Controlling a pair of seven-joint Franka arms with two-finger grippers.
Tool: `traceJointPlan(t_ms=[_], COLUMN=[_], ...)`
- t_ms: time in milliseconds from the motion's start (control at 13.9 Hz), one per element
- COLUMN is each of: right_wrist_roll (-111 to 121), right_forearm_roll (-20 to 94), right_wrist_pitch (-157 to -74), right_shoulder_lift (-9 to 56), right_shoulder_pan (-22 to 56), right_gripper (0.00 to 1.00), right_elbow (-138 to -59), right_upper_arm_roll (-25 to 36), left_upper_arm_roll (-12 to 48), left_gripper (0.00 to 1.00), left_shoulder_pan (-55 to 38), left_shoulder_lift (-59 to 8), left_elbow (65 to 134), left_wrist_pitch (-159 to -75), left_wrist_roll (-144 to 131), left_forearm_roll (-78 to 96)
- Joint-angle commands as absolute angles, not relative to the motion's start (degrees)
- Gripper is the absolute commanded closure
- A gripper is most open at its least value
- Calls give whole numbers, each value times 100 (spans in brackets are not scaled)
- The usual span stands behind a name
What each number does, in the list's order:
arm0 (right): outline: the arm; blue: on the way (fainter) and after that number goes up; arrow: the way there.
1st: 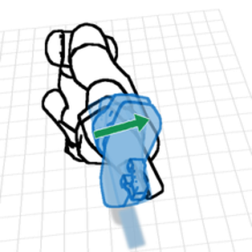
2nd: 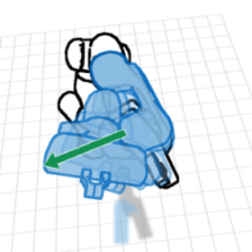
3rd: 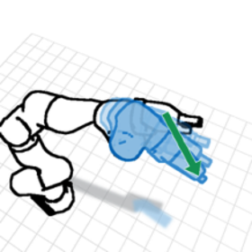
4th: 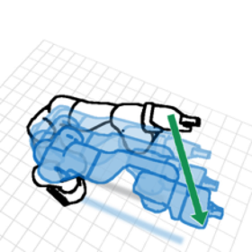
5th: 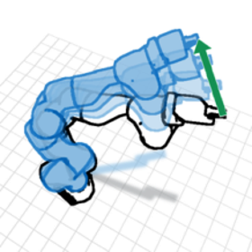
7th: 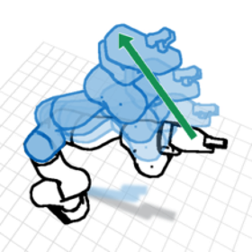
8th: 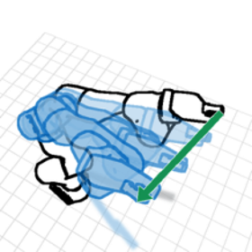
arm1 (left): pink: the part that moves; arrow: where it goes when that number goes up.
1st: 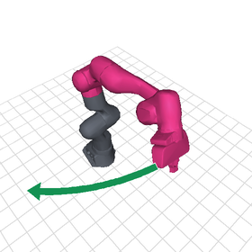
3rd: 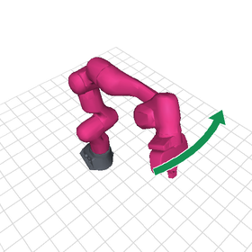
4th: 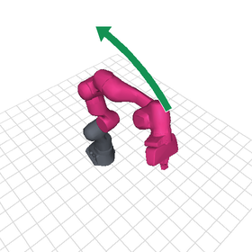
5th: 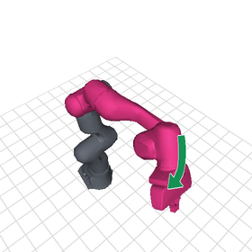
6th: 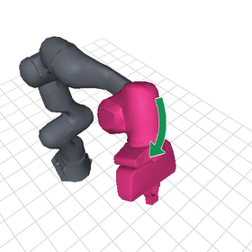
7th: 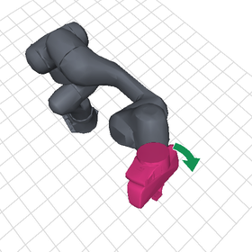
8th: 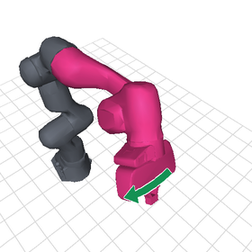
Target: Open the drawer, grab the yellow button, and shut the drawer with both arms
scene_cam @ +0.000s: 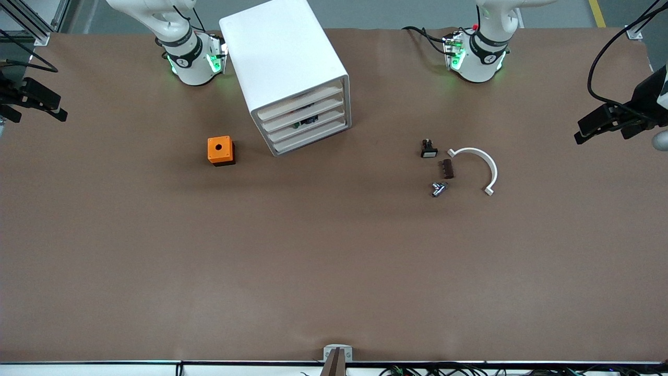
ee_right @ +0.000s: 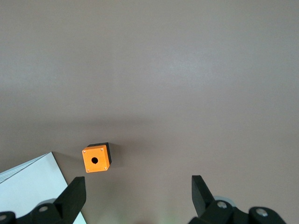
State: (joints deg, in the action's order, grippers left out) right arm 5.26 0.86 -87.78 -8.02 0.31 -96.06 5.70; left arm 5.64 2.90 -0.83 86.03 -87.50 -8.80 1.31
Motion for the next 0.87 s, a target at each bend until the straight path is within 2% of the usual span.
traceJointPlan(t_ms=[0,433,794], right_wrist_roll=[562,580,598], right_forearm_roll=[149,141,114], right_wrist_pitch=[-8859,-8859,-8859], right_shoulder_lift=[-949,-949,-949], right_shoulder_pan=[-27,-9,-26], right_gripper=[0,0,0], right_elbow=[-9747,-9747,-9747], right_upper_arm_roll=[527,527,527], left_upper_arm_roll=[571,545,518], left_gripper=[1,1,1], left_shoulder_pan=[264,299,255], left_shoulder_lift=[-9,-97,-859], left_elbow=[8613,8622,8587], left_wrist_pitch=[-8675,-8675,-8701], left_wrist_roll=[-827,-887,-932], left_forearm_roll=[0,70,61])
